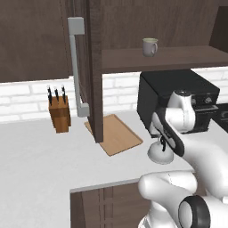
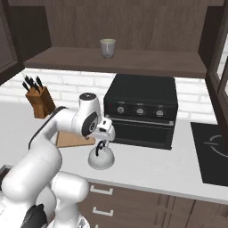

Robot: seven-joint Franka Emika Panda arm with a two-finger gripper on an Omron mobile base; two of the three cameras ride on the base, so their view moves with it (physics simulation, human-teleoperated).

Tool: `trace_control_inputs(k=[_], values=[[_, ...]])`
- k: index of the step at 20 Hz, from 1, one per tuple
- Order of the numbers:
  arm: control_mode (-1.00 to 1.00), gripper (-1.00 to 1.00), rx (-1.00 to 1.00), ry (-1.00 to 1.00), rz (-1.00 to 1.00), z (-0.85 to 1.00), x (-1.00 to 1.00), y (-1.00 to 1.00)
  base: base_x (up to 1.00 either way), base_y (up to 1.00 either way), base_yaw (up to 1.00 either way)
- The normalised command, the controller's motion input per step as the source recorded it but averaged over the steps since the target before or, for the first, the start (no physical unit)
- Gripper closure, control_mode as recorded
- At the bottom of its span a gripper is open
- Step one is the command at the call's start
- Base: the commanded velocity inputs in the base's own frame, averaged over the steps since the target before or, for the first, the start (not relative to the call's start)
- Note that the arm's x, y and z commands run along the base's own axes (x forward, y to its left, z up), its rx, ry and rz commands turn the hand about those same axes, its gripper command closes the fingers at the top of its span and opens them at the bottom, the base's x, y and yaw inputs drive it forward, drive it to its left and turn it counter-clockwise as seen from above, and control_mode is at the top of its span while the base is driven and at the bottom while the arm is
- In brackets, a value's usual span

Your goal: Pick the kettle from the counter and place it on the tray. Then pick the mug from the cabinet and place it on the tray. Then close the cabinet doors.

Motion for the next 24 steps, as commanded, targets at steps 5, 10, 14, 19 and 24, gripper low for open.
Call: trace_control_inputs(k=[5,10,14,19,24], values=[[-1.0,-1.0,0.0,0.11,-0.01,-0.28,0.3,0.0,0.0,0.0,0.0],[-1.0,-1.0,0.0,0.04,0.0,-0.28,0.02,-0.03,0.0,0.0,0.0],[-1.0,-1.0,0.0,0.0,0.0,-0.29,0.0,-0.08,0.0,0.0,0.0],[-1.0,-1.0,0.0,0.0,-0.01,-0.35,0.0,0.0,0.0,0.0,0.0],[-1.0,1.0,0.0,0.0,-0.01,-0.16,0.0,0.0,0.0,0.0,0.0]])
